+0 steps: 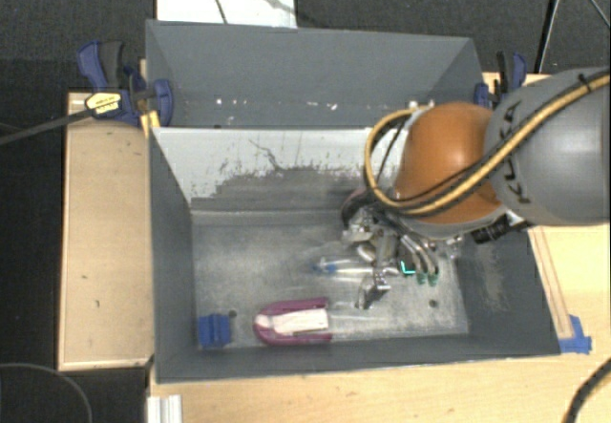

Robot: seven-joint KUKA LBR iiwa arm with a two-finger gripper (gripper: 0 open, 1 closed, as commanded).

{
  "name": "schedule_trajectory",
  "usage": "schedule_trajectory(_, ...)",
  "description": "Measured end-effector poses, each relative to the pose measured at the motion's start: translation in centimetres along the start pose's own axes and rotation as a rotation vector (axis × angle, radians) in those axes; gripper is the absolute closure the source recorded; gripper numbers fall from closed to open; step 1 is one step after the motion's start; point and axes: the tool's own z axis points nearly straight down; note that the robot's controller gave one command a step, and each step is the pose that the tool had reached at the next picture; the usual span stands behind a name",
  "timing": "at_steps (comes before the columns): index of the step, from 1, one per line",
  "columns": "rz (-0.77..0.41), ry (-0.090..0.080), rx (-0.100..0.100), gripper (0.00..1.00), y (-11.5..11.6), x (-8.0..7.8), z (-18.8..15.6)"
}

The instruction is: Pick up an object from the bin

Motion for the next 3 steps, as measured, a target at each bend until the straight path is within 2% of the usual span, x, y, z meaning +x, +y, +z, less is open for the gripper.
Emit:
schedule_trajectory(1,0.092,0.011,-0.004,0.00,-6.89,-4.08,5.47)
schedule_trajectory(3,0.089,0.005,-0.001,0.00,-6.71,-3.71,5.45)
